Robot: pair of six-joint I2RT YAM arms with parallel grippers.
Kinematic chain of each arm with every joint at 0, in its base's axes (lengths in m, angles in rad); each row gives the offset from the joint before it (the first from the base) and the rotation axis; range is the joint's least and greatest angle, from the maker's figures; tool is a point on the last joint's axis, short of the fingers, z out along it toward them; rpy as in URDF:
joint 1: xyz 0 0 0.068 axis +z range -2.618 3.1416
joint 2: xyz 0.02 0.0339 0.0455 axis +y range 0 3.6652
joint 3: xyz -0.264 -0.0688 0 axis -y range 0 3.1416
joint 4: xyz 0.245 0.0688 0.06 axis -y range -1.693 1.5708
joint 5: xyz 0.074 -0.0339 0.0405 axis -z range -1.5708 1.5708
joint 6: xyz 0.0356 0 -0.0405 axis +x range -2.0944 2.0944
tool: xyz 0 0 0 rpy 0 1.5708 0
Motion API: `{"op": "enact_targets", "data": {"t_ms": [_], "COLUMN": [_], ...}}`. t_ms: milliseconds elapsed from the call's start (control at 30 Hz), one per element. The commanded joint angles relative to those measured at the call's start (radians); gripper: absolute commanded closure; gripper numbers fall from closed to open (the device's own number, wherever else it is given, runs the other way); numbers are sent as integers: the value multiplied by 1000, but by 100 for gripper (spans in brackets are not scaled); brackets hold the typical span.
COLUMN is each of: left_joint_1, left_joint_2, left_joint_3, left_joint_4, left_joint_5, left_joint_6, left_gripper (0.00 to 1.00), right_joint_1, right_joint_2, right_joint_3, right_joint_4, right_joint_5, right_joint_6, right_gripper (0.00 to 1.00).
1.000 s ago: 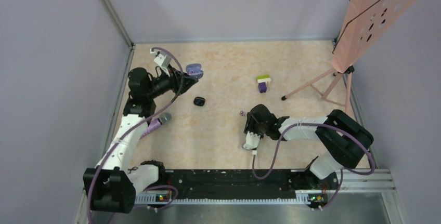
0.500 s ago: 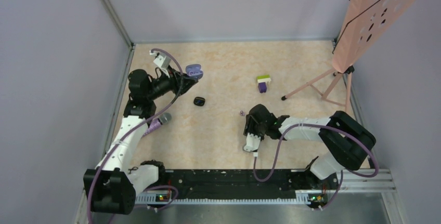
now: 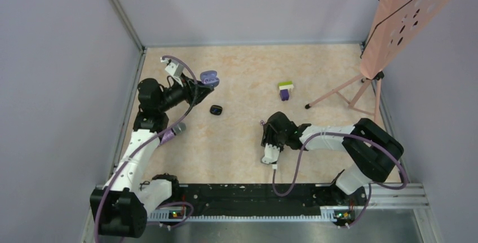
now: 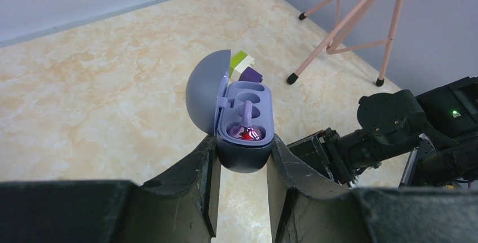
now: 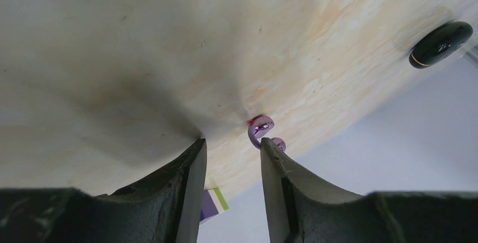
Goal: Insert the wireless bluetooth earbuds into the charging case
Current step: Pick up the earbud from the center of the board.
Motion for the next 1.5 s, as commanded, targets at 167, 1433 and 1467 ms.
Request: {"op": "enact_targets", "data": {"t_ms": [167,1433,1467], "left_joint_1": [11,22,22], "left_joint_2": [-47,102,111], "left_joint_3": [-33,95,104], "left_joint_4": [55,-26,-29], "left_joint_5": [-16,39,48], "left_joint_6": [-6,35,39], "left_gripper": [100,100,100], "right_joint_1": [21,-122,-168], "right_joint_2": [81,380,378], "right_joint_3": [60,1030,1087], "right_joint_4": [-47,-567,-608], "right_joint_5": [-62,-130,-213], "right_joint_6": [-612,1088,1190], "right_gripper": [59,100,100]}}
